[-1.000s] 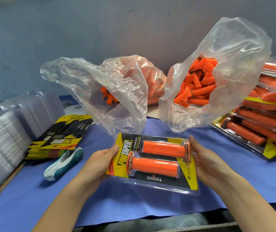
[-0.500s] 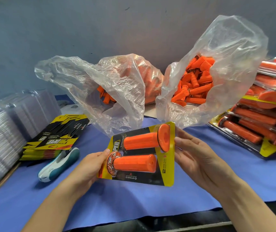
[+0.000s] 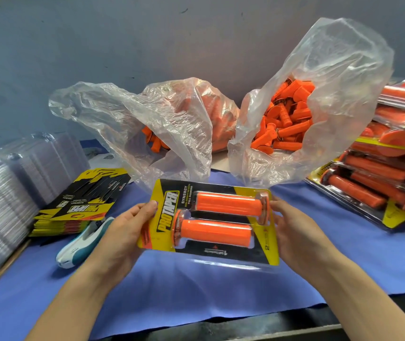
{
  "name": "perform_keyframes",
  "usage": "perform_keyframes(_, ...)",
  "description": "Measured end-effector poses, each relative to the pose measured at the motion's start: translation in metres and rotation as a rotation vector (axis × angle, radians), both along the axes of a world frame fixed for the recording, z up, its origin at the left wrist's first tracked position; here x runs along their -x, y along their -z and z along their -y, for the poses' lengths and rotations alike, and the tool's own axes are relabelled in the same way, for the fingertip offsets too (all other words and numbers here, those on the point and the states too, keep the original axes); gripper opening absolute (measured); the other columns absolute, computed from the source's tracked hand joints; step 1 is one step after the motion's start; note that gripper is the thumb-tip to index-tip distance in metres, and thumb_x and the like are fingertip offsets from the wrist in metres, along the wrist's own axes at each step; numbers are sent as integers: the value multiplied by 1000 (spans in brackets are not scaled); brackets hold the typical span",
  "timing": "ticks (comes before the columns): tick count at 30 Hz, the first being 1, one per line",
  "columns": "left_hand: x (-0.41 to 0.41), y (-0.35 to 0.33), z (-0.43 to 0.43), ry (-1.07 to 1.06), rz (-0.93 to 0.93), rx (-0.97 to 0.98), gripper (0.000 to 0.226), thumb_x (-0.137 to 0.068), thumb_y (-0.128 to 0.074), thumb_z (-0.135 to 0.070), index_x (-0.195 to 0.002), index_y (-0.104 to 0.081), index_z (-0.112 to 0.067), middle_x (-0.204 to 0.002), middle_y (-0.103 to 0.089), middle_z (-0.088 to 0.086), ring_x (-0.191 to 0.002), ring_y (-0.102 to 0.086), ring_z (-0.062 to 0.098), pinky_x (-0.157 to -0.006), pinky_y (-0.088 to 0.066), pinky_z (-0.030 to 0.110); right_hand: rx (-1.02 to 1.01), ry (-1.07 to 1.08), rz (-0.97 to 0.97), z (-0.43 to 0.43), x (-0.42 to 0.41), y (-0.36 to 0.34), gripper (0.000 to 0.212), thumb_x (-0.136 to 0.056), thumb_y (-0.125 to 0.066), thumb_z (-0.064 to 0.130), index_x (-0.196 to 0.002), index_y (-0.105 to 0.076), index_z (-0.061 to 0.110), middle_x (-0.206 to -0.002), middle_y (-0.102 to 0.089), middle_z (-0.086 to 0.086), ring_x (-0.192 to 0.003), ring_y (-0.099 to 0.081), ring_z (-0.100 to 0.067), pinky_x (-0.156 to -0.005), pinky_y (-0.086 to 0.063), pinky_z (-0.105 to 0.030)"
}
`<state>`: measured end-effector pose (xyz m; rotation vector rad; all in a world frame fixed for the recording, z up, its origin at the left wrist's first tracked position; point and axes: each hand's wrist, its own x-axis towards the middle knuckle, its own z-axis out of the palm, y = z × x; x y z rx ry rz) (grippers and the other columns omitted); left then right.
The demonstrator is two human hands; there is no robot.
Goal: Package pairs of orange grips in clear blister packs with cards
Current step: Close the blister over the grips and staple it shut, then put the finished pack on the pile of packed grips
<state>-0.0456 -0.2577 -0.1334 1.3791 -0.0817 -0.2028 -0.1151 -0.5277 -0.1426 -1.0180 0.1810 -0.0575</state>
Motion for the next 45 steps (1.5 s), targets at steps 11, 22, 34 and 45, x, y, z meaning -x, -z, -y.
perform_keyframes(11,64,-43,42,419,387,127,47,-89,-62,-35,-135,-58,-25,-130,-64,14,-116,-62,36,-93,-52,55,-302,-233,-86,10,-17,35,46,-95,-39,30,-122,-67,5,-128,-61,-27,-110,-63,-47,-88,-48,-65)
perform_keyframes(22,77,-70,74,408,453,78,47,-88,-56,-48,-129,-63,-27,-117,-68,13,-90,-64,36,-74,-54,47,-407,-266,302,9,5,21,69,-101,10,31,-149,-17,-9,-152,-24,-34,-143,-24,-45,-117,-13,-52)
perform_keyframes(34,97,-111,225,376,676,-19,18,-99,-56,-13,-115,-53,-21,-87,-68,-15,-83,-65,3,-68,-49,12,-359,689,300,96,55,-60,26,-105,-36,21,-92,-58,25,-64,-67,13,-62,-66,-2,-61,-54,-19)
perform_keyframes(45,54,-189,428,416,298,-53,25,-99,-55,-24,-78,-55,-12,-58,-60,-2,-40,-56,5,-43,-55,26,-259,1001,435,221,62,-152,28,-103,-44,11,-129,-53,17,-98,-64,-6,-76,-61,-17,-60,-53,-26)
